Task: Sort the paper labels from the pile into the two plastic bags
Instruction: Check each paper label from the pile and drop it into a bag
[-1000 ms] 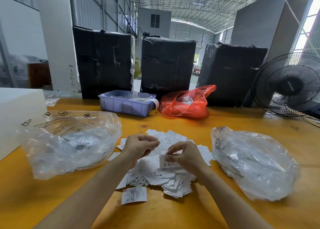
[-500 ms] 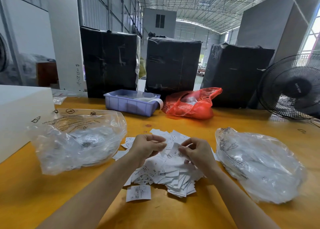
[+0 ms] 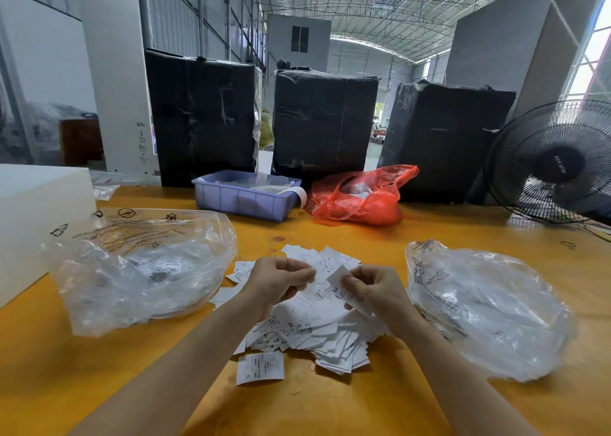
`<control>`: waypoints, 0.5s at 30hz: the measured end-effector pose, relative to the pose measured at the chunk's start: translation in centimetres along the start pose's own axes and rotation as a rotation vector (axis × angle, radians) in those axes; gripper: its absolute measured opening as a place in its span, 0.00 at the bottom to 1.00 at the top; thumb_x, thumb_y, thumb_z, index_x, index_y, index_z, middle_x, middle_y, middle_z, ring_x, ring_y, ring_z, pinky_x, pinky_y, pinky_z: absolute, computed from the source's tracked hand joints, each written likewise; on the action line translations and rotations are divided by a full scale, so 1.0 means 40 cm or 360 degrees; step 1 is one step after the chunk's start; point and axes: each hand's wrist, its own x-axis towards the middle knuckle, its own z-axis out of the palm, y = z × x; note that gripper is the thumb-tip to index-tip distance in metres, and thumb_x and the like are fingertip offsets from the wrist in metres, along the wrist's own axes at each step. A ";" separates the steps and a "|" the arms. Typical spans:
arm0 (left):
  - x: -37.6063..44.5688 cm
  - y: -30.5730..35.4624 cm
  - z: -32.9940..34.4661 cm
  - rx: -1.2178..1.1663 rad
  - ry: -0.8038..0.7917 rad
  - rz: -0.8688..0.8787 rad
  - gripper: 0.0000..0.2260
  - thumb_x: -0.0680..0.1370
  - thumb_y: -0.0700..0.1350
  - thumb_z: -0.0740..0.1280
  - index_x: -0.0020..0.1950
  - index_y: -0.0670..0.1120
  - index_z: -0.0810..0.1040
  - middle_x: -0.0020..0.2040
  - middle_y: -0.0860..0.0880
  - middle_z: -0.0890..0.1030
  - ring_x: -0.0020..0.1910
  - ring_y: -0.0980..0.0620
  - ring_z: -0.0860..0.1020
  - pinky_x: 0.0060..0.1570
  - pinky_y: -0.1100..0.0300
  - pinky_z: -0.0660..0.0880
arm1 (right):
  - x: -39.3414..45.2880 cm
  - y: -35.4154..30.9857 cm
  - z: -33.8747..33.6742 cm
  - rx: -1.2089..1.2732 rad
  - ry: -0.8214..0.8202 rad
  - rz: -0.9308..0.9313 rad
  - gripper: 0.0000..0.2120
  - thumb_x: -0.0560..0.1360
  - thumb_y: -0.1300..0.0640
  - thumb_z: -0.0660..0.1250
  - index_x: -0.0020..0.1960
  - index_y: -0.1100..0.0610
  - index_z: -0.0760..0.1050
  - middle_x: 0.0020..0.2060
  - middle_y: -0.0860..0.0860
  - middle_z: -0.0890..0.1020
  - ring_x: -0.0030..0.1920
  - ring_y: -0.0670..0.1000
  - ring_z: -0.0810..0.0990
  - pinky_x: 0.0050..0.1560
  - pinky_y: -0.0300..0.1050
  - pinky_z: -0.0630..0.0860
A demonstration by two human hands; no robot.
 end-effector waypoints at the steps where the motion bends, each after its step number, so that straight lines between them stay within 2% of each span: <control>1: 0.001 0.000 0.001 0.0009 -0.0006 0.0003 0.04 0.69 0.37 0.75 0.40 0.43 0.82 0.31 0.50 0.83 0.30 0.56 0.77 0.31 0.66 0.73 | 0.000 0.000 0.001 0.0007 0.0014 -0.0023 0.07 0.72 0.63 0.72 0.36 0.62 0.79 0.30 0.54 0.80 0.28 0.49 0.77 0.29 0.40 0.74; 4: -0.002 0.002 0.003 0.0041 -0.0011 0.0014 0.08 0.66 0.37 0.77 0.41 0.43 0.81 0.29 0.52 0.81 0.29 0.57 0.76 0.32 0.66 0.73 | -0.003 0.000 0.002 0.0074 0.0126 -0.0051 0.10 0.67 0.58 0.76 0.33 0.62 0.78 0.24 0.52 0.76 0.24 0.45 0.72 0.26 0.37 0.69; 7: -0.004 0.003 0.002 0.0081 -0.0001 0.0030 0.11 0.64 0.37 0.78 0.43 0.43 0.81 0.36 0.48 0.80 0.34 0.54 0.74 0.36 0.63 0.72 | 0.000 -0.003 -0.001 0.0221 0.0128 -0.0047 0.09 0.74 0.59 0.70 0.37 0.62 0.80 0.25 0.53 0.75 0.22 0.46 0.70 0.23 0.37 0.68; 10: -0.005 0.005 0.004 0.0079 -0.0005 0.0032 0.13 0.63 0.36 0.78 0.44 0.43 0.80 0.41 0.45 0.80 0.39 0.52 0.75 0.37 0.61 0.71 | 0.008 0.002 0.001 0.0207 0.0035 0.0013 0.07 0.77 0.66 0.64 0.44 0.65 0.80 0.33 0.58 0.78 0.32 0.50 0.74 0.32 0.41 0.71; 12: -0.005 0.006 0.004 0.0091 -0.0009 0.0032 0.13 0.63 0.35 0.78 0.45 0.43 0.80 0.41 0.45 0.82 0.41 0.52 0.77 0.38 0.61 0.70 | 0.010 0.007 0.003 0.0289 0.0036 0.0056 0.04 0.75 0.68 0.66 0.45 0.64 0.79 0.36 0.58 0.80 0.36 0.52 0.77 0.39 0.45 0.75; 15: -0.005 0.004 0.001 0.0130 0.0003 0.0034 0.12 0.64 0.35 0.77 0.45 0.42 0.80 0.42 0.45 0.82 0.40 0.52 0.77 0.38 0.60 0.70 | 0.011 0.016 -0.004 0.0292 0.0109 0.0075 0.05 0.72 0.68 0.70 0.45 0.61 0.78 0.33 0.55 0.82 0.33 0.49 0.80 0.38 0.41 0.78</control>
